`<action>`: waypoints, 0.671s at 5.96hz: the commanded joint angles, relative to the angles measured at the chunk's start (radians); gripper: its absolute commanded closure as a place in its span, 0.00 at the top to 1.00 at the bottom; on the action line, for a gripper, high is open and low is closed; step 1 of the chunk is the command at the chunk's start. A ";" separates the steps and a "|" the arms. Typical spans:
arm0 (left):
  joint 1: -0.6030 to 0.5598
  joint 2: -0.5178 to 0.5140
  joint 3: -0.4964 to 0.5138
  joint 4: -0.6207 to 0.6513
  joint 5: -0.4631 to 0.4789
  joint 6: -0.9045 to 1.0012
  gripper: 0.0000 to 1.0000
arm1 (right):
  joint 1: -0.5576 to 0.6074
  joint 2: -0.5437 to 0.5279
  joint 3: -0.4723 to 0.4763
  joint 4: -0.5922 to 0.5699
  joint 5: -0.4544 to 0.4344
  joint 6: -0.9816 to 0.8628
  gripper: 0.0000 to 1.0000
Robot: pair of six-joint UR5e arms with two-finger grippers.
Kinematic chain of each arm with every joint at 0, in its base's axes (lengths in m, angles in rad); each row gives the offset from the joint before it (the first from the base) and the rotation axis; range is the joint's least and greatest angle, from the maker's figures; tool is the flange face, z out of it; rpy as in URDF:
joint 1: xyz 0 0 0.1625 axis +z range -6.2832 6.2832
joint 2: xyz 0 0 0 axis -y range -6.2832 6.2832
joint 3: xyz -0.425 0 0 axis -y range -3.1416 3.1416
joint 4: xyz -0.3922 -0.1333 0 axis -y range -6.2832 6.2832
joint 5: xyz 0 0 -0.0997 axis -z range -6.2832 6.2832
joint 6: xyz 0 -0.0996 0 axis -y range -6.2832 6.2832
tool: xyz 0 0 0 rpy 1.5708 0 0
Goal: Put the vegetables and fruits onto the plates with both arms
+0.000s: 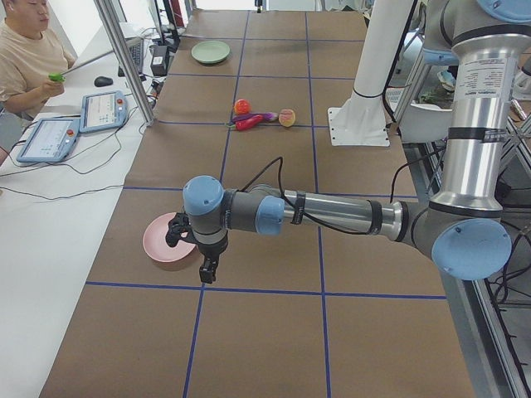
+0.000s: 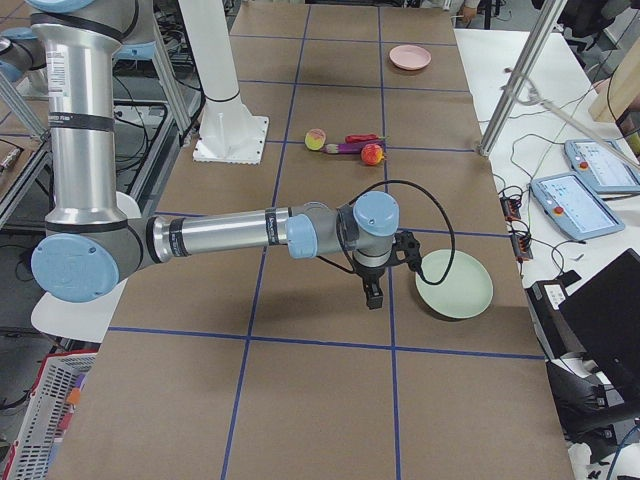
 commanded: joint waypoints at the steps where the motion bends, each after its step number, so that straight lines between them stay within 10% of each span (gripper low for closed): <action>1: 0.000 0.009 0.005 -0.006 -0.030 0.000 1.00 | 0.002 -0.001 0.010 0.001 0.002 0.000 1.00; 4: 0.000 0.029 0.024 -0.009 -0.038 0.008 1.00 | 0.001 0.002 0.013 0.001 0.007 0.000 1.00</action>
